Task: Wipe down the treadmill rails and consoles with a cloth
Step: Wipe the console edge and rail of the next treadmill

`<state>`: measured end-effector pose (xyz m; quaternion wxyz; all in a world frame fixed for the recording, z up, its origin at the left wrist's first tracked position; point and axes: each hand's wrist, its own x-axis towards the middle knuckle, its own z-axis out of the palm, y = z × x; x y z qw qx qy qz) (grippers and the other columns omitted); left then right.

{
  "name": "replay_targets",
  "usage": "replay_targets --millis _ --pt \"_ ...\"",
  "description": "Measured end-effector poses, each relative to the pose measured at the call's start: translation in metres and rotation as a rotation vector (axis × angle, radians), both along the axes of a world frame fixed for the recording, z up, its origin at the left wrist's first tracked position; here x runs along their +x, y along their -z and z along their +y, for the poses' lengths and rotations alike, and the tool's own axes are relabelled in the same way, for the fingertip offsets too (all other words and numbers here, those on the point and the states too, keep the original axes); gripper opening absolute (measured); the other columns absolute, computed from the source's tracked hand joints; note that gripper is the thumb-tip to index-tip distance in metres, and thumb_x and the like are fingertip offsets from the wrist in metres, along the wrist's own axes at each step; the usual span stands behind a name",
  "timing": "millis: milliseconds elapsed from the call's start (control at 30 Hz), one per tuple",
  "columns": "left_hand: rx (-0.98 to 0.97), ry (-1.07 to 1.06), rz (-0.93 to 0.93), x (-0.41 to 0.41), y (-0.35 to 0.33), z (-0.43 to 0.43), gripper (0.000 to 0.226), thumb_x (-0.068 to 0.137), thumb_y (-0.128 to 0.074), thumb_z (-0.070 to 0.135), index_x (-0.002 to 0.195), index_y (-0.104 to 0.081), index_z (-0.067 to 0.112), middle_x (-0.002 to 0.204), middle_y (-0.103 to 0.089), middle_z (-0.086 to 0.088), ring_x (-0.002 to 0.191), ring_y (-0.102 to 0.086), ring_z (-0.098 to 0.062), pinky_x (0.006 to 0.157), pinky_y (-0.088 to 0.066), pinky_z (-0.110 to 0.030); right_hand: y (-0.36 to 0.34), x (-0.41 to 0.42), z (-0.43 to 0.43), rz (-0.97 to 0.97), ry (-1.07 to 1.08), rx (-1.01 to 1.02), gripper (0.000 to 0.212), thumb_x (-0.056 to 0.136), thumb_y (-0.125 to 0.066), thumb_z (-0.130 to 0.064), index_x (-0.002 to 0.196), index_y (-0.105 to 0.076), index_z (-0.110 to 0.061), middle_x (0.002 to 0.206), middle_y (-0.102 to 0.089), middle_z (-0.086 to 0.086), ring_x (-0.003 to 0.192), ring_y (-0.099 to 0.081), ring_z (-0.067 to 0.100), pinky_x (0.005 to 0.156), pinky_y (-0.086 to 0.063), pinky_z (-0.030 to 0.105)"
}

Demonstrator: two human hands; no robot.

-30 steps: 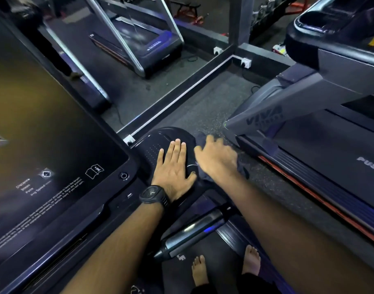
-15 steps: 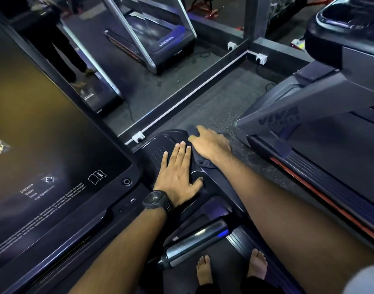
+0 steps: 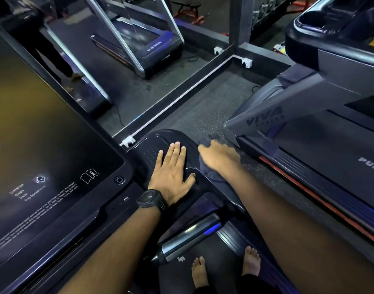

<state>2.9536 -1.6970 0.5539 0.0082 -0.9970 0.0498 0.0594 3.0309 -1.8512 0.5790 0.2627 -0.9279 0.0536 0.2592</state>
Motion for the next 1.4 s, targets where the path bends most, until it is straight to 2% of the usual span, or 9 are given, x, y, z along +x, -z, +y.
replay_targets --millis 167,333,533,700,833,900,1067,1267,1400 --pt "-0.001 0.031 0.0 -0.002 0.0 -0.001 0.079 0.1 -0.027 0.057 0.16 -0.003 0.011 0.167 0.007 -0.007 0.153 0.012 -0.019 0.124 0.008 -0.043 -0.002 -0.042 0.015 -0.347 -0.26 -0.178 0.065 0.097 -0.043 -0.05 0.155 -0.028 -0.024 0.148 -0.043 0.012 0.122 -0.052 0.041 0.093 -0.046 0.048" --pt "0.01 0.045 -0.005 -0.006 0.001 0.001 0.08 0.099 -0.032 0.053 0.159 -0.002 0.011 0.167 0.006 -0.009 0.154 0.011 -0.02 0.124 0.006 -0.044 -0.004 -0.013 -0.007 -0.039 0.008 -0.027 0.06 0.098 -0.035 -0.052 0.146 -0.044 -0.016 0.145 -0.053 0.017 0.129 -0.052 0.039 0.1 -0.042 0.045" --pt "0.022 0.061 0.0 -0.005 0.002 0.001 0.078 0.101 -0.021 0.058 0.159 -0.001 0.01 0.167 0.008 -0.008 0.153 0.012 -0.02 0.124 0.007 -0.045 -0.003 -0.06 0.015 -0.373 -0.227 -0.262 0.066 0.098 -0.043 -0.052 0.156 -0.026 -0.024 0.15 -0.041 0.011 0.122 -0.052 0.04 0.092 -0.047 0.05" --pt "0.032 0.067 -0.008 -0.008 0.003 0.0 0.079 0.099 -0.032 0.053 0.159 -0.002 0.011 0.167 0.005 -0.009 0.154 0.01 -0.021 0.124 0.006 -0.045 -0.004 -0.027 -0.006 -0.09 0.029 -0.072 0.059 0.098 -0.036 -0.05 0.145 -0.043 -0.015 0.145 -0.051 0.016 0.128 -0.053 0.04 0.098 -0.044 0.048" --pt "0.045 0.094 0.005 -0.01 0.003 -0.003 0.077 0.1 -0.019 0.057 0.159 0.0 0.012 0.167 0.008 -0.007 0.153 0.013 -0.021 0.124 0.008 -0.044 -0.001 -0.075 0.01 -0.303 -0.168 -0.344 0.068 0.097 -0.042 -0.054 0.154 -0.029 -0.02 0.15 -0.043 0.015 0.12 -0.053 0.043 0.091 -0.047 0.052" --pt "0.043 0.101 0.0 -0.009 0.002 -0.003 0.078 0.099 -0.015 0.058 0.16 0.0 0.012 0.167 0.007 -0.007 0.153 0.012 -0.021 0.124 0.008 -0.044 0.0 -0.076 0.011 -0.403 -0.257 -0.329 0.068 0.097 -0.044 -0.054 0.155 -0.027 -0.024 0.152 -0.041 0.012 0.12 -0.052 0.043 0.091 -0.047 0.051" --pt "0.041 0.098 -0.015 -0.011 0.004 -0.005 0.079 0.099 -0.032 0.054 0.159 -0.004 0.012 0.168 0.002 -0.007 0.154 0.009 -0.022 0.124 0.006 -0.046 -0.006 -0.042 -0.025 -0.042 0.052 -0.103 0.062 0.098 -0.035 -0.054 0.149 -0.039 -0.019 0.147 -0.049 0.016 0.13 -0.051 0.041 0.099 -0.042 0.047" --pt "0.024 0.103 -0.035 -0.013 0.007 -0.009 0.081 0.095 -0.017 0.06 0.16 -0.008 0.014 0.168 -0.003 -0.006 0.154 0.006 -0.024 0.124 0.004 -0.05 0.004 -0.099 -0.007 -0.414 -0.24 -0.38 0.068 0.097 -0.046 -0.056 0.155 -0.027 -0.025 0.15 -0.041 0.01 0.117 -0.053 0.04 0.09 -0.049 0.05" --pt "0.017 0.104 -0.044 -0.016 0.011 -0.015 0.084 0.09 -0.018 0.06 0.159 -0.011 0.014 0.168 -0.007 -0.005 0.154 0.004 -0.025 0.124 0.003 -0.05 -0.004 -0.067 -0.031 -0.177 -0.035 -0.173 0.06 0.1 -0.039 -0.054 0.15 -0.035 -0.021 0.148 -0.047 0.014 0.127 -0.052 0.041 0.098 -0.044 0.048"
